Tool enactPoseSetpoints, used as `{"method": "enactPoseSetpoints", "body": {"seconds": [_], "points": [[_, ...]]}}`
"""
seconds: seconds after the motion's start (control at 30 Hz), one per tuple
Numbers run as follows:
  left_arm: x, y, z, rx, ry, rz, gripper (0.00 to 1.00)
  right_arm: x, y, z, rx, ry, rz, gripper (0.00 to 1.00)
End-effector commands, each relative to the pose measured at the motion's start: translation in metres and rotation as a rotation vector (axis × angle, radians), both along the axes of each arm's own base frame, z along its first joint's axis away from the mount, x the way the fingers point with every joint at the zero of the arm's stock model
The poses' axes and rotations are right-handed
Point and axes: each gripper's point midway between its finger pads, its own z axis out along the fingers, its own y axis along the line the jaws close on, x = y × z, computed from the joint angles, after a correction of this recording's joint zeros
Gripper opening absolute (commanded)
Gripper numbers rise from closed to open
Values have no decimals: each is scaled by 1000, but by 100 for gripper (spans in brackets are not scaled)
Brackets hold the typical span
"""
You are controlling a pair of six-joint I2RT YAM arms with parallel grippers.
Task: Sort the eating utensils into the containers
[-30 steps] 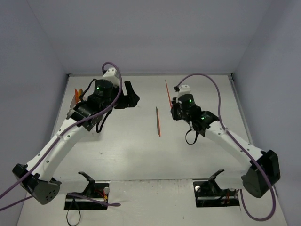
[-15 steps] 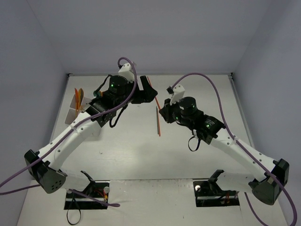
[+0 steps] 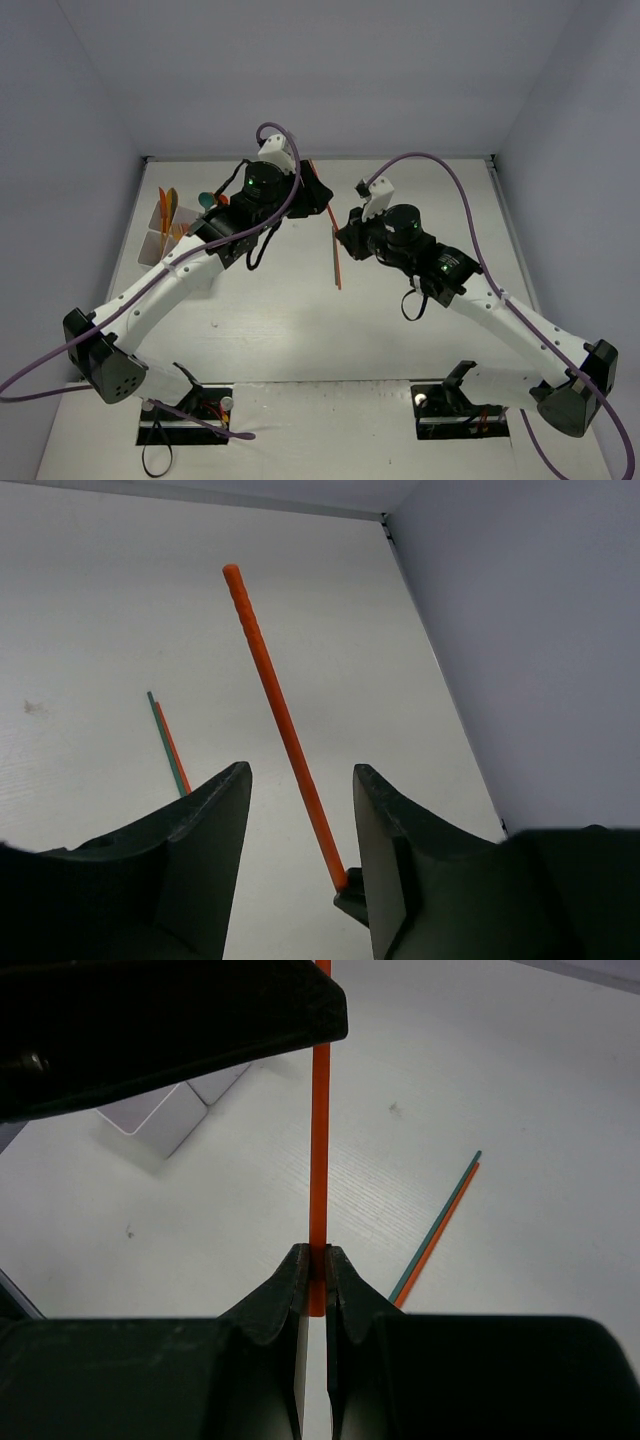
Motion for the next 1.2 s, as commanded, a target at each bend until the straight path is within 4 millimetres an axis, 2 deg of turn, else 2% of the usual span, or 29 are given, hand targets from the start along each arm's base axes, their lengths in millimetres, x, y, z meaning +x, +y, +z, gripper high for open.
{"method": "enactPoseSetpoints", "body": {"seconds": [0.0, 0.43, 0.57, 0.7, 0.9, 0.97, 1.03, 1.17], "points": [[7, -7, 47, -114, -118, 22, 32, 0, 9, 50, 113, -108, 23, 0], [13, -11, 42, -129, -119, 32, 1, -1, 10, 49, 114, -111, 27, 0], [12, -10, 42, -125, -125, 30, 0, 0, 10, 47, 112, -109, 27, 0], [11, -5, 42, -98, -148, 35, 0, 0, 11, 45, 111, -103, 25, 14], [10, 12, 38, -26, -198, 68, 0, 2, 12, 38, 106, -83, 14, 71], [11, 25, 36, 29, -221, 100, 0, 4, 12, 34, 100, -76, 7, 95], [12, 39, 32, 103, -245, 133, 0, 5, 10, 31, 96, -69, -4, 100], [12, 92, 24, 350, -301, 240, 0, 8, 6, 21, 85, -49, -31, 100]]}}
